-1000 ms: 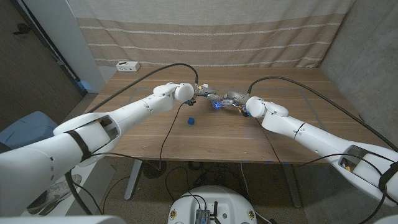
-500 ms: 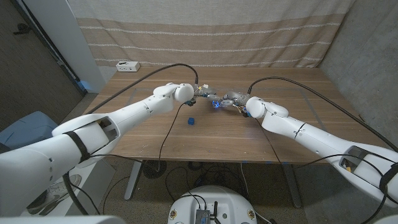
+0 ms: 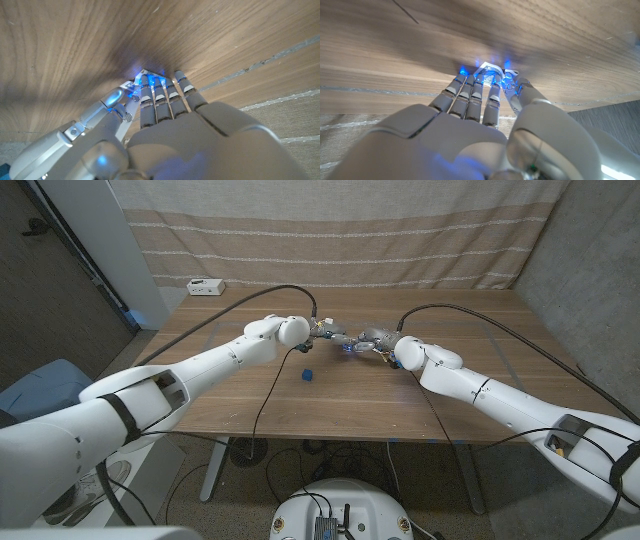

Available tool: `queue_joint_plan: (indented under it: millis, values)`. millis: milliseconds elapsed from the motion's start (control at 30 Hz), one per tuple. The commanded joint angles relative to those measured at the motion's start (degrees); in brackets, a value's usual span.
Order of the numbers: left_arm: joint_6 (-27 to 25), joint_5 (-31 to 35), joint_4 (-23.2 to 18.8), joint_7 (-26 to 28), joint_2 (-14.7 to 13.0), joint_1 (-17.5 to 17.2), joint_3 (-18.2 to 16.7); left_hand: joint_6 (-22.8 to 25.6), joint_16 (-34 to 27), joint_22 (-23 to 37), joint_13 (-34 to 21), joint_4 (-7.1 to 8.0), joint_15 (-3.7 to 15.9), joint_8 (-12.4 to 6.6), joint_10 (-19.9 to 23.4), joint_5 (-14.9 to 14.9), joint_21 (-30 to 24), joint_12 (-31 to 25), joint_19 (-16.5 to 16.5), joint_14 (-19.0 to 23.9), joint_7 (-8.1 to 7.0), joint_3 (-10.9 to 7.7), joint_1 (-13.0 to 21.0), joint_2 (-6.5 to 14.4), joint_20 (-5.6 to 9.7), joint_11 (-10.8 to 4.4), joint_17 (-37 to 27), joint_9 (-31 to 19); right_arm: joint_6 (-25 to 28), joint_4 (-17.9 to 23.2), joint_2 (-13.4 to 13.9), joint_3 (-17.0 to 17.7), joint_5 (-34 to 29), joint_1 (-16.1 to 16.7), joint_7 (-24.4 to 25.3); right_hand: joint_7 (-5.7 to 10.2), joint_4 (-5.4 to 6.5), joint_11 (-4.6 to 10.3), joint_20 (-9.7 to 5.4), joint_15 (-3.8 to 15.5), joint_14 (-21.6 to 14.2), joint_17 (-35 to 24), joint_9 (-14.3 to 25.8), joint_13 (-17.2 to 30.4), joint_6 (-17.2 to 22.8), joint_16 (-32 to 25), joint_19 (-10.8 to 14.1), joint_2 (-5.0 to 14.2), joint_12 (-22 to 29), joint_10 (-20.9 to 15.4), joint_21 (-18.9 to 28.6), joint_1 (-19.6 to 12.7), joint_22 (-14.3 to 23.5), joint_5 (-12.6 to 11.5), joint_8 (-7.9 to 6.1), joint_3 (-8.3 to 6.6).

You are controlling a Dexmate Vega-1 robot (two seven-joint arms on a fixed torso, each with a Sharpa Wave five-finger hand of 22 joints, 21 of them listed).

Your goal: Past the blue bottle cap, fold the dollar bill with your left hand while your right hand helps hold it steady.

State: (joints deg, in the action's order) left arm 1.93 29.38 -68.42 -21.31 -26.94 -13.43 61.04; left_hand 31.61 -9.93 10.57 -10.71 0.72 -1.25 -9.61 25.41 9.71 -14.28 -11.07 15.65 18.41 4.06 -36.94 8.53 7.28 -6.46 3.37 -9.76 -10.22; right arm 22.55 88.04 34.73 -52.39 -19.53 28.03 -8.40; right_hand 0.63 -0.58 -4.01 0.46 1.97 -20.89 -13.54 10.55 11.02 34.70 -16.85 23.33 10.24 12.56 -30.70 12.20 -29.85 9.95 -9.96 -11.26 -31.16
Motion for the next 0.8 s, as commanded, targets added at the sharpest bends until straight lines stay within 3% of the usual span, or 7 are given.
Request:
queue_joint_plan:
  millis: [33,367,533,800]
  values:
    - [6.1,-3.5,-1.9,8.2,-2.2,-2.7,-4.9,-0.3,-0.7,0.3,-0.6,0.82,-0.91,-0.63,0.2,0.2,0.9,-0.4,-2.3,0.5,0.14,0.28,-0.8,-0.6,-0.68,0.80,-0.5,-0.2,0.2,-0.7,-0.5,-0.6,-0.5,-0.6,-0.2,0.10,0.03,0.04,0.52,0.34,-0.6,-0.1,0.1,0.2,0.8,-0.1,0.9,0.59,0.3,-0.7,0.4,0.1,0.3,-0.2,0.11,-0.44]
    - [8.9,-2.0,-2.0,13.1,-2.0,-3.2,-6.2,-1.0,-1.0,0.6,-1.4,1.73,-1.11,-0.97,-0.7,0.2,2.1,-0.8,-5.7,0.1,-0.72,0.97,-2.0,-1.0,0.19,0.55,-1.1,-0.7,0.2,-1.1,-0.7,-0.7,-0.4,-0.7,-0.3,0.16,0.06,-0.03,0.62,0.37,-0.8,0.0,0.1,0.1,1.1,0.0,0.9,0.59,0.3,-0.8,0.4,0.1,0.3,-0.2,0.05,-0.51]
    - [8.7,-1.6,-1.2,12.8,-1.5,-2.8,-6.1,0.8,-1.7,0.8,-2.1,2.43,-1.38,-2.08,-0.2,0.2,1.9,-1.6,-6.0,0.8,0.62,1.43,-2.8,-0.9,0.22,1.02,-1.7,-1.1,-0.1,-1.3,-0.7,-0.6,-0.3,-0.8,-0.3,0.19,0.08,0.09,0.63,0.34,-0.8,0.0,0.0,0.1,1.1,0.0,1.0,0.61,0.3,-0.9,0.4,0.1,0.3,-0.2,0.07,-0.53]
    - [7.7,-0.9,0.3,12.0,-0.5,-1.8,-5.5,0.5,-2.3,1.0,-2.7,2.63,-1.52,-2.11,0.9,0.3,1.4,-2.4,-5.3,2.1,1.07,1.89,-3.3,-1.4,0.02,1.14,-2.1,-1.3,-0.6,-1.8,-0.8,-0.6,0.0,-1.1,-0.4,0.31,0.09,0.04,0.65,0.35,-0.9,0.0,0.0,0.1,1.2,0.0,1.0,0.60,0.2,-1.0,0.4,0.2,0.3,-0.2,0.11,-0.51]
